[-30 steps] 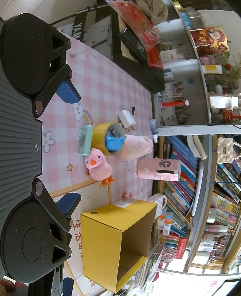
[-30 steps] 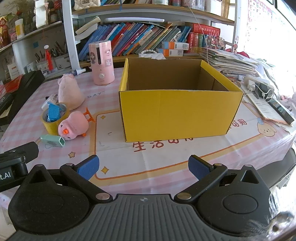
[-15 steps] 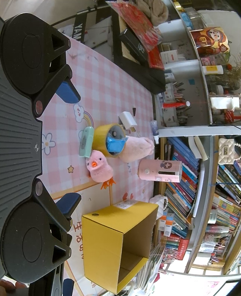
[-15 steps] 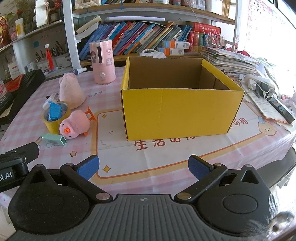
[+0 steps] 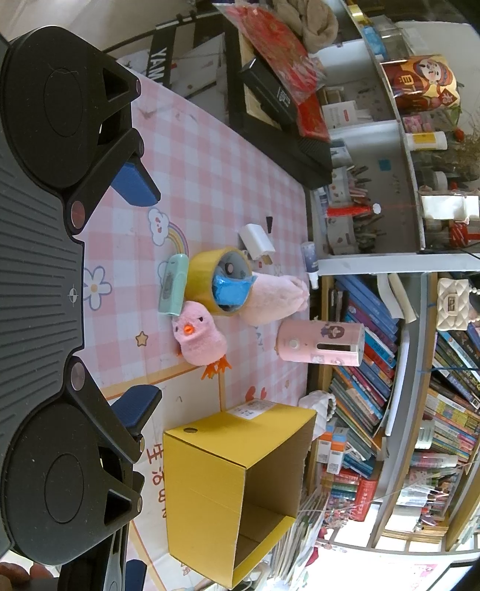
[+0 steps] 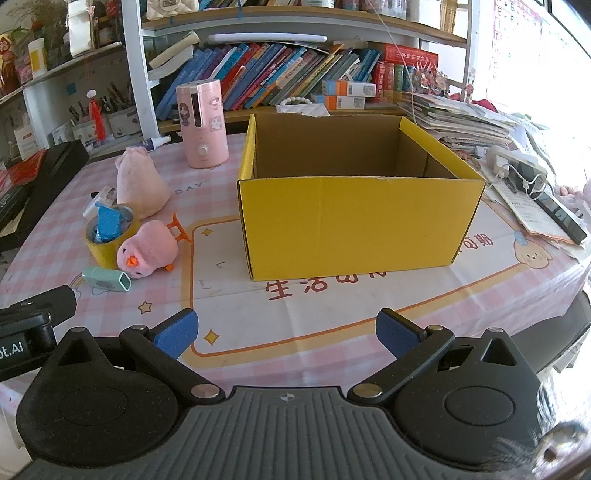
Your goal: Organize objects
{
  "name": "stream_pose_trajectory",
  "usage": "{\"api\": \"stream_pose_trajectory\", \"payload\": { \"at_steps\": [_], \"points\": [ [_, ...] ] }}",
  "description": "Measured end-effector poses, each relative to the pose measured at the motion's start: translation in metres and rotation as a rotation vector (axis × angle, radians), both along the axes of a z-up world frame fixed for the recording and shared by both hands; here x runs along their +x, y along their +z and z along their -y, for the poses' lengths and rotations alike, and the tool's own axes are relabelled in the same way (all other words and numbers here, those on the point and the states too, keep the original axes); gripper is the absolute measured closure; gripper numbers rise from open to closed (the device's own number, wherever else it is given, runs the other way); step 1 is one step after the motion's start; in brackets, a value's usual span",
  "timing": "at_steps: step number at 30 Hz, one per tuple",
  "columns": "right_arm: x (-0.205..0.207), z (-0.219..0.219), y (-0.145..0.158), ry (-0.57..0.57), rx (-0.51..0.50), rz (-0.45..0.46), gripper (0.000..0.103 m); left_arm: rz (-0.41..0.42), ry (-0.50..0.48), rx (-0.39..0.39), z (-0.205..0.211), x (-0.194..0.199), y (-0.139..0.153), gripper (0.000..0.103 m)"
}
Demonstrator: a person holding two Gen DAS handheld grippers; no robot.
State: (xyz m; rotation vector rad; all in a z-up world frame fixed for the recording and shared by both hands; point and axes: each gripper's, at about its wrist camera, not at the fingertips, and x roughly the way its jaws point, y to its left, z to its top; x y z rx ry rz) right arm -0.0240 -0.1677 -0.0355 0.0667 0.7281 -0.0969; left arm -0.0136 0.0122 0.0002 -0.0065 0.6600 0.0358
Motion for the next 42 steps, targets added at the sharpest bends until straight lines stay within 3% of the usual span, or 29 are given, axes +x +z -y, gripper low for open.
{"api": "stream_pose_trajectory", "payload": {
  "at_steps": [42],
  "points": [
    [0.007,-0.009,0.002,0.030,-0.015,0.000,0.000,-0.016,0.028,-0.003,-0.011,0.003,0.000,0.000]
  ]
}}
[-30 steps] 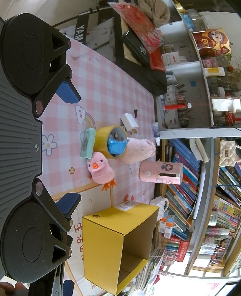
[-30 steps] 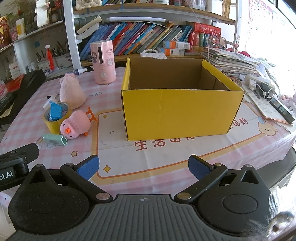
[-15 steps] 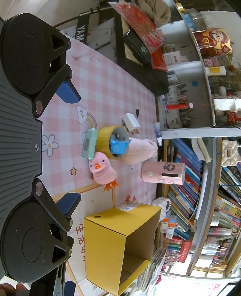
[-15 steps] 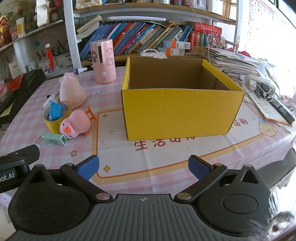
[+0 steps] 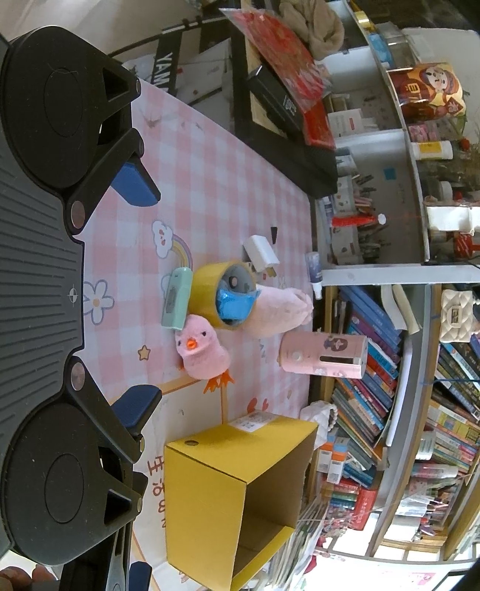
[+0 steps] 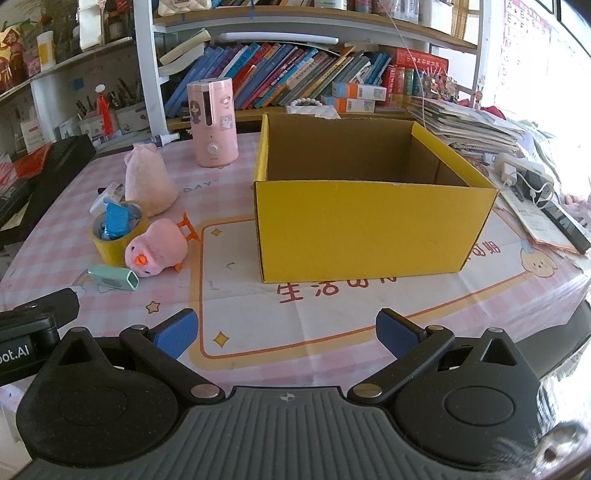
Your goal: Organize objects
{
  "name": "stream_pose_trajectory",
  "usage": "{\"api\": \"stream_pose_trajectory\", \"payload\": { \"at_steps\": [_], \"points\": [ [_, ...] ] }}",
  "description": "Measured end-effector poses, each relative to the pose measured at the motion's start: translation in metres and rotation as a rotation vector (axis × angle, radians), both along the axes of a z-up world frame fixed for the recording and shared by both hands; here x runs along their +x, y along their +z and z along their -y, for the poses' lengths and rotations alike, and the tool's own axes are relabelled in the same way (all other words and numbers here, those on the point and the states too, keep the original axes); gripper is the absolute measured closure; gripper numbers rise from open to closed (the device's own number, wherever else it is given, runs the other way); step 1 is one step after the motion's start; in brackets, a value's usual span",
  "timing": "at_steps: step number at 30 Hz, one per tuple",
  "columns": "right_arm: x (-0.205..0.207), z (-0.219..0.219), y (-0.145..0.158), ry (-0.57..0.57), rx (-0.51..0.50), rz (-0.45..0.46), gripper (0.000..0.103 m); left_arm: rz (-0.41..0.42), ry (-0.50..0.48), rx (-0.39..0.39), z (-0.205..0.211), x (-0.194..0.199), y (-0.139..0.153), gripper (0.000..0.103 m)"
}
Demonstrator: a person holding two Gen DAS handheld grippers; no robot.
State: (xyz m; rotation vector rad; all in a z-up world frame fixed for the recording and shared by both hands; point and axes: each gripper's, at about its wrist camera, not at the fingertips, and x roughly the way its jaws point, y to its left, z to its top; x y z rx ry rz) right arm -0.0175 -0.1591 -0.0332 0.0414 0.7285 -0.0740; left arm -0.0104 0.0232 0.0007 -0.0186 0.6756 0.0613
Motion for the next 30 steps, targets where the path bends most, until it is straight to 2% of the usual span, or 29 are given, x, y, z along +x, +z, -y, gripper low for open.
{"api": "stream_pose_trajectory", "payload": {
  "at_steps": [11,15,20,30],
  "points": [
    [0.006,-0.022,0.002,0.067,-0.013,-0.004,0.000,0.031,0.052,-0.023,-0.024,-0.003,0.003,0.000],
    [0.006,-0.029,0.007,0.118,0.011,0.036,0.003,0.046,0.079,-0.011,-0.033,-0.006,0.004,0.000],
    [0.008,-0.040,0.011,0.176,0.017,0.065,0.014,0.003,0.081,-0.038,-0.044,-0.004,-0.003,0.000],
    [0.044,-0.049,0.007,0.224,0.074,0.034,0.015,-0.026,0.091,-0.032,-0.053,0.015,-0.011,0.000]
  ]
}}
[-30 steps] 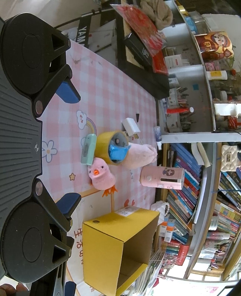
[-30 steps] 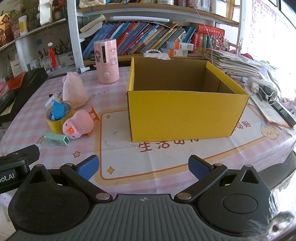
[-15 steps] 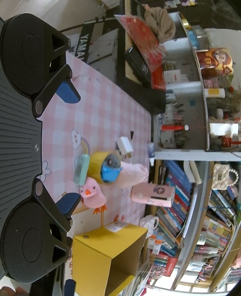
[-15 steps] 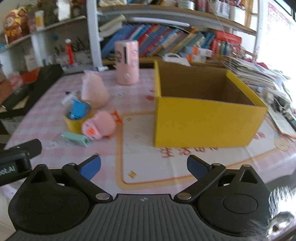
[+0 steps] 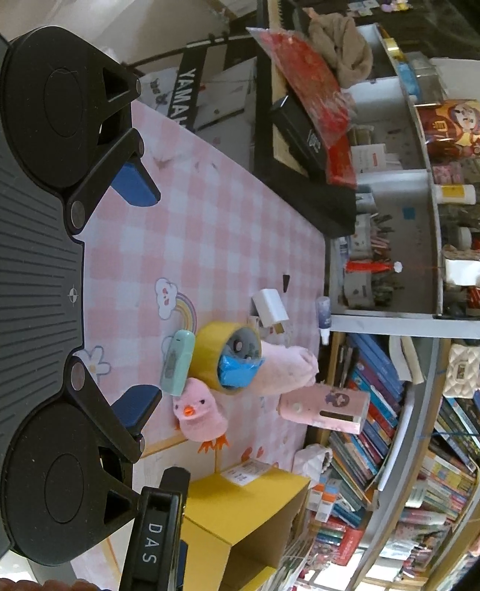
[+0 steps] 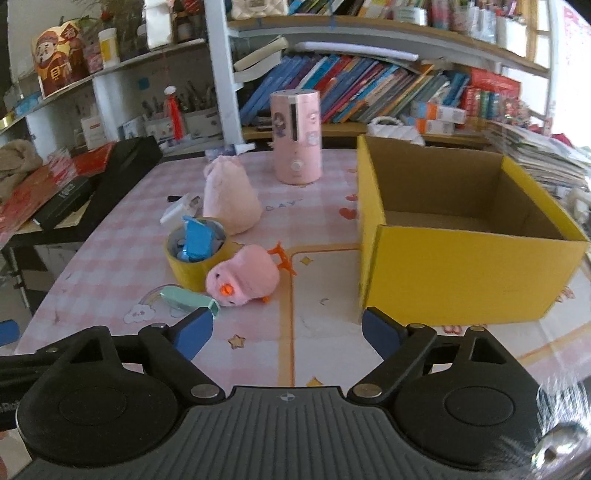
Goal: Organize objects
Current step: 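Grasp the mint-green stick with the left tool while the right tool grasps the pink plush pig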
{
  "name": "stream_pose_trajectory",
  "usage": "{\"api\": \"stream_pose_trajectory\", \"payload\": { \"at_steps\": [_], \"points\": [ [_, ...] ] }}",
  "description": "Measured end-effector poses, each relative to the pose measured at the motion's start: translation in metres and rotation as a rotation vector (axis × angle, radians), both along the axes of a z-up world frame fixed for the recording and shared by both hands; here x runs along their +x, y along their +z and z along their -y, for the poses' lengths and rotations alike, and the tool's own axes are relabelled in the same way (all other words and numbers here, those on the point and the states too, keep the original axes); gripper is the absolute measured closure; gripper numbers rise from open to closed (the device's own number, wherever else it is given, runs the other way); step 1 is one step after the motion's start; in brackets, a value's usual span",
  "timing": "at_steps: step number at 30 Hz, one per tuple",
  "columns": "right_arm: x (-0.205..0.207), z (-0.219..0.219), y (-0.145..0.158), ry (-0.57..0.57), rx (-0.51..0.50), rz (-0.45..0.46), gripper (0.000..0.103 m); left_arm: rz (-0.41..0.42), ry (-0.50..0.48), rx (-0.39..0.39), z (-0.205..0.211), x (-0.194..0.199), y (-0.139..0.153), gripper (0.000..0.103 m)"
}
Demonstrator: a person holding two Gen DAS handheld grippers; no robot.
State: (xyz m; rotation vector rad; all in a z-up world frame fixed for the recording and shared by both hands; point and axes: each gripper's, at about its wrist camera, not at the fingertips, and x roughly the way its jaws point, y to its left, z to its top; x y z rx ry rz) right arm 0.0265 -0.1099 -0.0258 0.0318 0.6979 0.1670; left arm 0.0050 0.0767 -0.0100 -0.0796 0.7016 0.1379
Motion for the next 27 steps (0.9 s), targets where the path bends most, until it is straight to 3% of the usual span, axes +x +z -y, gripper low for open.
{"api": "stream_pose_trajectory", "payload": {
  "at_steps": [5,12,17,21,27],
  "points": [
    [0.019,-0.007,0.003,0.048,-0.007,0.014,0.016,0.021,-0.019,-0.001,0.001,0.013,-0.002,0.000],
    [0.060,-0.007,-0.001,0.086,0.023,-0.019,0.018,-0.033,-0.037,-0.010,0.001,0.037,-0.014,0.000],
    [0.092,-0.014,-0.016,0.124,0.059,-0.129,0.020,-0.096,-0.058,0.008,0.004,0.056,-0.024,0.000],
    [0.111,-0.028,-0.029,0.161,0.013,-0.184,0.020,-0.126,-0.095,0.006,0.007,0.066,-0.031,0.000],
    [0.132,-0.031,-0.048,0.122,0.015,-0.266,0.011,-0.135,-0.171,0.018,0.017,0.077,-0.038,0.000]
  ]
}}
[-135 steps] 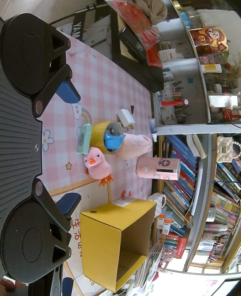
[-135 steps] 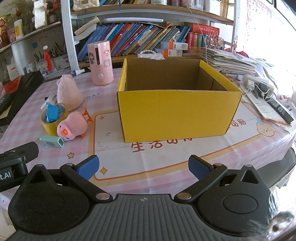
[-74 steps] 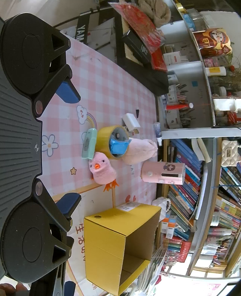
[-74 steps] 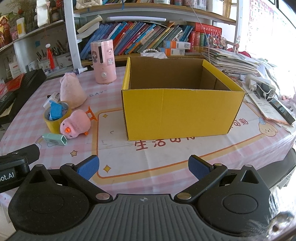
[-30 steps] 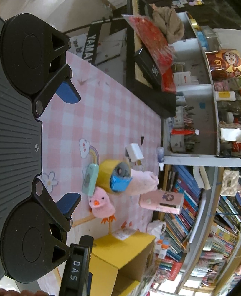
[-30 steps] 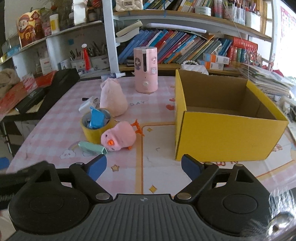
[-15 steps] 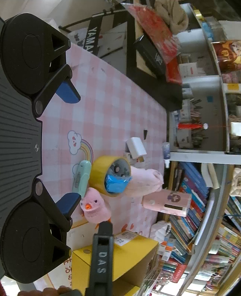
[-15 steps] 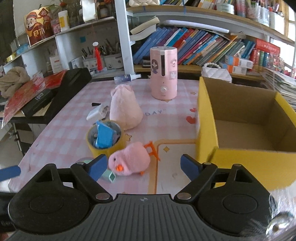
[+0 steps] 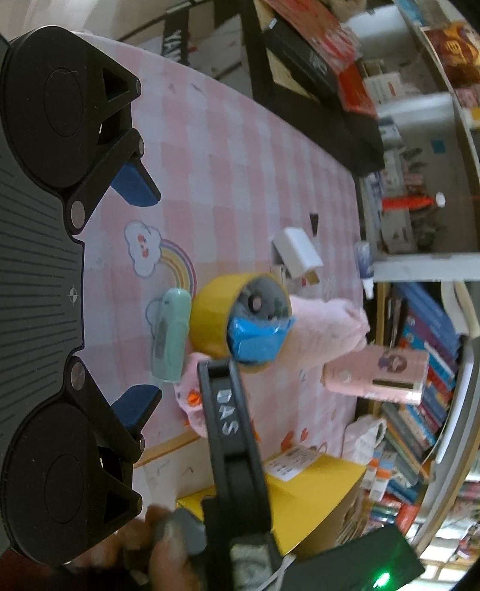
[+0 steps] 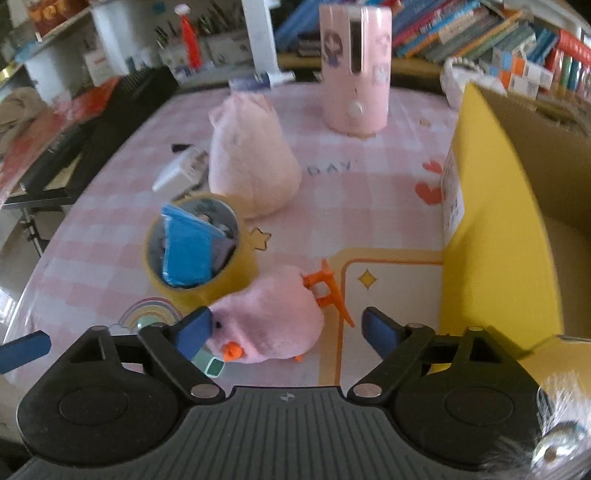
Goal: Organize objects
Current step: 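Grasp the mint-green stick with the left tool while the right tool grasps the pink plush pig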
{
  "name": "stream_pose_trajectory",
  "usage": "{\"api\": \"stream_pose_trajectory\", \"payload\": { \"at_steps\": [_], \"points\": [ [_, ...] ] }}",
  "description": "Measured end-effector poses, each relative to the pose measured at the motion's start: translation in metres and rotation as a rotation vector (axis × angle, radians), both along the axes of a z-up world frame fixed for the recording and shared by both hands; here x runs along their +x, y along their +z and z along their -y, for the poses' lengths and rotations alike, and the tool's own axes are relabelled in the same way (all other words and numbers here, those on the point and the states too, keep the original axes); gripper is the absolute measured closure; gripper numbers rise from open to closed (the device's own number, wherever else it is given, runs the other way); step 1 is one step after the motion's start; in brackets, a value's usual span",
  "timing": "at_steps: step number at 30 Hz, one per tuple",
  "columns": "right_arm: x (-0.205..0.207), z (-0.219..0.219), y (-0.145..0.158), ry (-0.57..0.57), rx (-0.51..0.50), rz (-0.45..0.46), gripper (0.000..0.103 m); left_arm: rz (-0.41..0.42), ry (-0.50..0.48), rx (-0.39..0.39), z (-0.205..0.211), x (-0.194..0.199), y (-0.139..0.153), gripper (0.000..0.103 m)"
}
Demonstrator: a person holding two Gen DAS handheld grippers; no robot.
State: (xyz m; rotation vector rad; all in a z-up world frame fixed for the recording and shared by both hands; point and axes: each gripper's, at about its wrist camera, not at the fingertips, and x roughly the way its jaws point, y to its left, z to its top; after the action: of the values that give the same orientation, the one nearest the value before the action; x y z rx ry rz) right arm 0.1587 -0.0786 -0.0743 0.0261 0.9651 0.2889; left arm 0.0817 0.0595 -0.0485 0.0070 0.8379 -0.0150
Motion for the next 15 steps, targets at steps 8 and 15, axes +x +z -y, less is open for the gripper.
{"api": "stream_pose_trajectory", "payload": {
  "at_steps": [8,15],
  "points": [
    [0.017,0.016,-0.008,-0.043,0.138,-0.054,0.031,-0.014,-0.009,0.007,0.008,0.019,-0.009,0.001],
    [0.017,0.036,0.003,-0.112,0.132,-0.001,0.040,-0.027,-0.061,0.014,0.022,0.035,-0.019,0.006]
  ]
}}
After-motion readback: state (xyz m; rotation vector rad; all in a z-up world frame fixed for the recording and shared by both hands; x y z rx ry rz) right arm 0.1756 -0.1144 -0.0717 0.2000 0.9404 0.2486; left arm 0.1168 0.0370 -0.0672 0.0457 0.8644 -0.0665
